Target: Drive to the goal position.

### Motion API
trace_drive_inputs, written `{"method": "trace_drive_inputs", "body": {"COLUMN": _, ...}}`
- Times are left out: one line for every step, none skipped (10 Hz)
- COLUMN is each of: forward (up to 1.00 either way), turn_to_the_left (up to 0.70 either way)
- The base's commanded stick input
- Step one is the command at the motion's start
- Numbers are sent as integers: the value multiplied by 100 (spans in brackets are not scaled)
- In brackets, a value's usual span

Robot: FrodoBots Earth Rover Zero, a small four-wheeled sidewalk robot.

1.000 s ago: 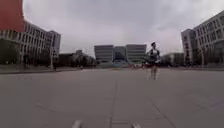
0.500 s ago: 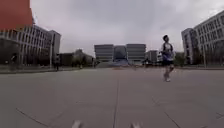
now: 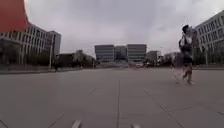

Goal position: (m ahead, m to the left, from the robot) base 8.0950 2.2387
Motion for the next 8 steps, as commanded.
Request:
{"method": "trace_drive_inputs", "body": {"forward": 70, "turn_to_the_left": 0}}
{"method": "trace_drive_inputs", "body": {"forward": 70, "turn_to_the_left": 0}}
{"method": "trace_drive_inputs", "body": {"forward": 70, "turn_to_the_left": 0}}
{"method": "trace_drive_inputs", "body": {"forward": 70, "turn_to_the_left": 0}}
{"method": "trace_drive_inputs", "body": {"forward": 70, "turn_to_the_left": 0}}
{"method": "trace_drive_inputs", "body": {"forward": 70, "turn_to_the_left": 0}}
{"method": "trace_drive_inputs", "body": {"forward": 70, "turn_to_the_left": 0}}
{"method": "trace_drive_inputs", "body": {"forward": 70, "turn_to_the_left": 0}}
